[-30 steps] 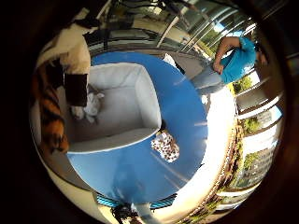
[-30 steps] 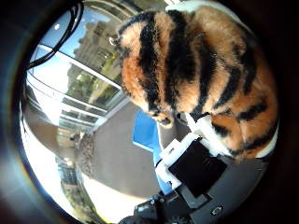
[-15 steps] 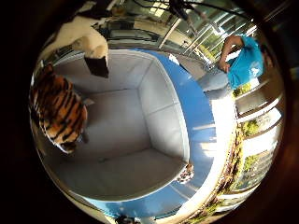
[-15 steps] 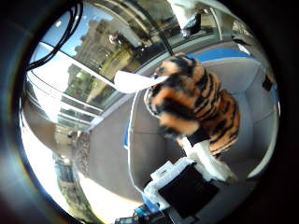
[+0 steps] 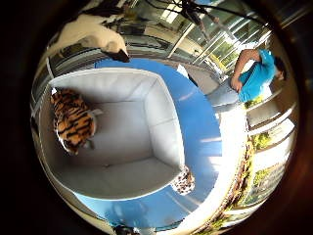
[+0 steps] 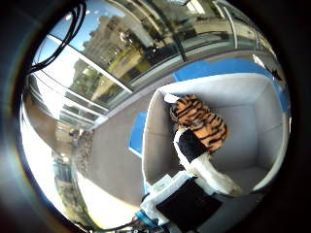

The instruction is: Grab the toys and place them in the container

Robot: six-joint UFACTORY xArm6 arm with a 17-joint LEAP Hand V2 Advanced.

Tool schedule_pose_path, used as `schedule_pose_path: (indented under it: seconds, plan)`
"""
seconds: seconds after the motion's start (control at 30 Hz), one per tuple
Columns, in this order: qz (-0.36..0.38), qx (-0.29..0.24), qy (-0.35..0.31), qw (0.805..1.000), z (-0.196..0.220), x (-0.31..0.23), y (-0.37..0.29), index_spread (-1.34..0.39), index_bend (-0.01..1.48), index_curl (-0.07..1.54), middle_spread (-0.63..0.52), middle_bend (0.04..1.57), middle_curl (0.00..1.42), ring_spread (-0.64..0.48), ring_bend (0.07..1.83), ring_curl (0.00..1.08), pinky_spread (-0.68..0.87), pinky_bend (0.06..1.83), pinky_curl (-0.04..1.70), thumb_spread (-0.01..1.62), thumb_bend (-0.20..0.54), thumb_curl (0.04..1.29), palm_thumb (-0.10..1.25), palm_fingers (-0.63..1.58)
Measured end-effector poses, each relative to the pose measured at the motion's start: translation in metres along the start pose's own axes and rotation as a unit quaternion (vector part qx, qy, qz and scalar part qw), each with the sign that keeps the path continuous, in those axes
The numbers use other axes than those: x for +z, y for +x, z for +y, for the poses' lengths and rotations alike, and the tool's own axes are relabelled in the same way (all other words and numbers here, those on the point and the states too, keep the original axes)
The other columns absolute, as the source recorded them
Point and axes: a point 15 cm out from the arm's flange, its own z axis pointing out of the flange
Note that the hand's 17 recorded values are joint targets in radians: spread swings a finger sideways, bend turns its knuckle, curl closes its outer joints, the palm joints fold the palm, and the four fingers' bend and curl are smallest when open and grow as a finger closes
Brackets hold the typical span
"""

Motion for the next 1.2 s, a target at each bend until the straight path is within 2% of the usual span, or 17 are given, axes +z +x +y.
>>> schedule_pose_path:
  seconds: [0.17,0.33,0.43,0.6,0.8,1.0,1.2]
  plan:
    - [0.012,0.013,-0.033,0.999,0.037,-0.071,0.03,-0.32,0.15,0.38,0.06,0.2,0.37,0.3,0.59,0.29,0.51,0.96,0.35,1.11,-0.032,0.39,0.54,0.09]
    - [0.043,0.041,-0.091,0.994,0.099,-0.131,0.095,-0.25,0.15,0.35,0.07,0.2,0.37,0.3,0.59,0.3,0.52,0.94,0.32,1.11,-0.034,0.38,0.52,0.13]
    - [0.059,0.062,-0.124,0.989,0.131,-0.145,0.139,-0.21,0.15,0.32,0.07,0.19,0.37,0.31,0.59,0.3,0.53,0.94,0.31,1.11,-0.032,0.37,0.52,0.14]
    - [0.069,0.101,-0.143,0.982,0.162,-0.15,0.198,-0.17,0.15,0.3,0.08,0.19,0.36,0.31,0.59,0.3,0.52,0.95,0.29,1.11,-0.03,0.36,0.51,0.14]
    - [0.054,0.132,-0.189,0.971,0.191,-0.106,0.248,-0.13,0.16,0.28,0.09,0.19,0.36,0.3,0.56,0.29,0.51,0.91,0.26,1.12,-0.03,0.35,0.51,0.14]
    - [0.03,0.159,-0.242,0.957,0.21,-0.03,0.271,-0.03,0.16,0.27,0.11,0.22,0.37,0.31,0.58,0.29,0.5,0.87,0.22,1.13,-0.03,0.34,0.51,0.21]
    - [0.006,0.187,-0.309,0.932,0.244,0.052,0.281,0.02,0.16,0.27,0.13,0.22,0.37,0.32,0.61,0.3,0.49,0.85,0.2,1.13,-0.03,0.34,0.5,0.27]
